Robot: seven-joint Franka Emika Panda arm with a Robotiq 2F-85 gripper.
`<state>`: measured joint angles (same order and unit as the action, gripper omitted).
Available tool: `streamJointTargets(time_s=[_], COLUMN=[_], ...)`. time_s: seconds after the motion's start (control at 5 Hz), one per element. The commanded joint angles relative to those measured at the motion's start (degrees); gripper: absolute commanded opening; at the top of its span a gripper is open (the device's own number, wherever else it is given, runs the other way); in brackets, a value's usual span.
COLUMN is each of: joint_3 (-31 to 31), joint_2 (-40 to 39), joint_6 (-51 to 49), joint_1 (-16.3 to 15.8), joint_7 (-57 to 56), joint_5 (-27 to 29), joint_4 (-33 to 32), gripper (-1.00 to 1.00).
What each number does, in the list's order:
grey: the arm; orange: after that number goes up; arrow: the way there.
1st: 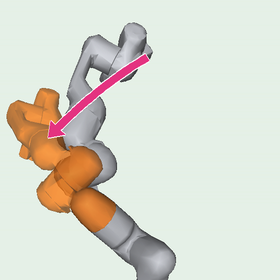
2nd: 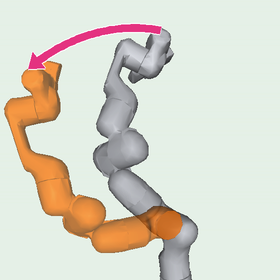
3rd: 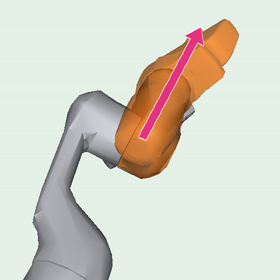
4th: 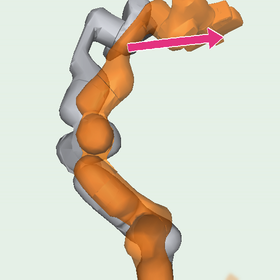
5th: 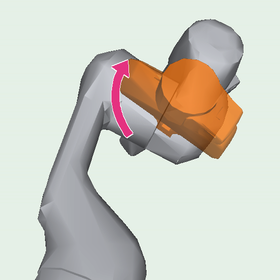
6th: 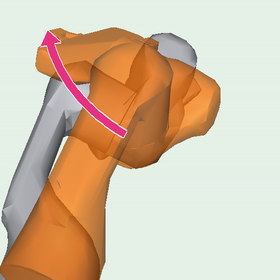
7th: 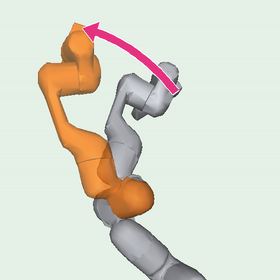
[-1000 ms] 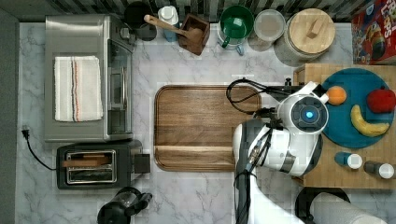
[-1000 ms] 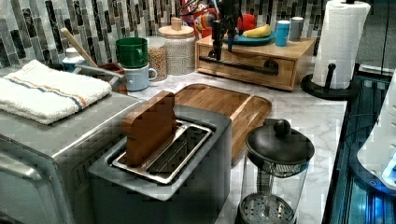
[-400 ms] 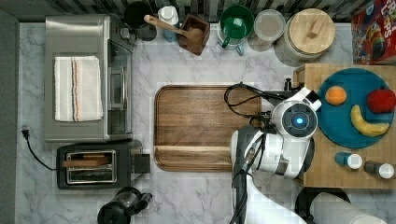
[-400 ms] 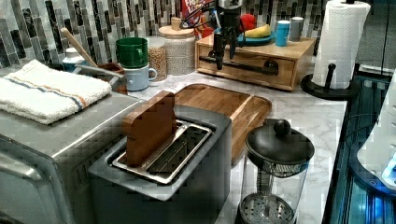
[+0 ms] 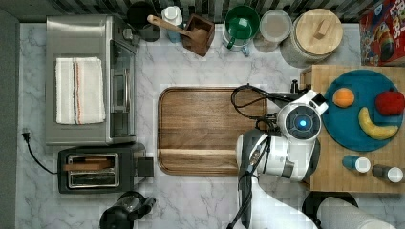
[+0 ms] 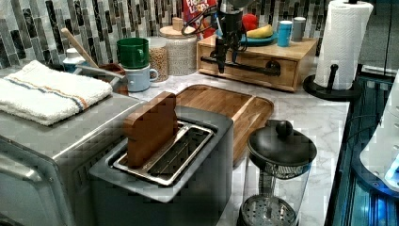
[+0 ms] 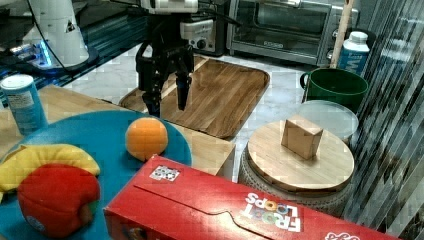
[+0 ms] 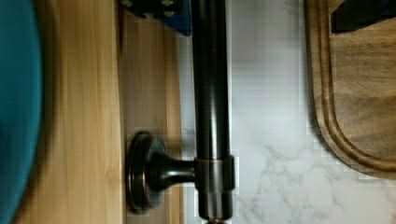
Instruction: Open the drawer.
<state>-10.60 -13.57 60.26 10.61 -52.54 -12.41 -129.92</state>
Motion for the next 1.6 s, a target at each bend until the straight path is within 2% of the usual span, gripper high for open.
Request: streamJointTargets(time_s=[0.2,0.4,0.6,0.8,1.2,1.4,1.6], joint_3=[1.0,2.6,3.0,3.5,5.6,8.8,10.3], joint_2=[-0.5,0.0,0.6,0.1,-1.4,-0.3,0.2], joint_6=[4.2,0.1,-1.6,4.7,2.1,-4.2,-5.5], joint_1=[0.0,-0.8,-3.0,-4.1,-6.6,-6.9,-8.4], joint_7=[-0.2,-0.8,0.6,0.4,4.0,3.3,3.8], joint_5=[1.7,2.8,2.4,0.4,0.5,5.2,7.7], joint_4=[0.5,1.2,1.0,-1.2,0.1,1.3,1.0], gripper=[1.00,1.00,1.00,1.00,1.00,1.00,1.00])
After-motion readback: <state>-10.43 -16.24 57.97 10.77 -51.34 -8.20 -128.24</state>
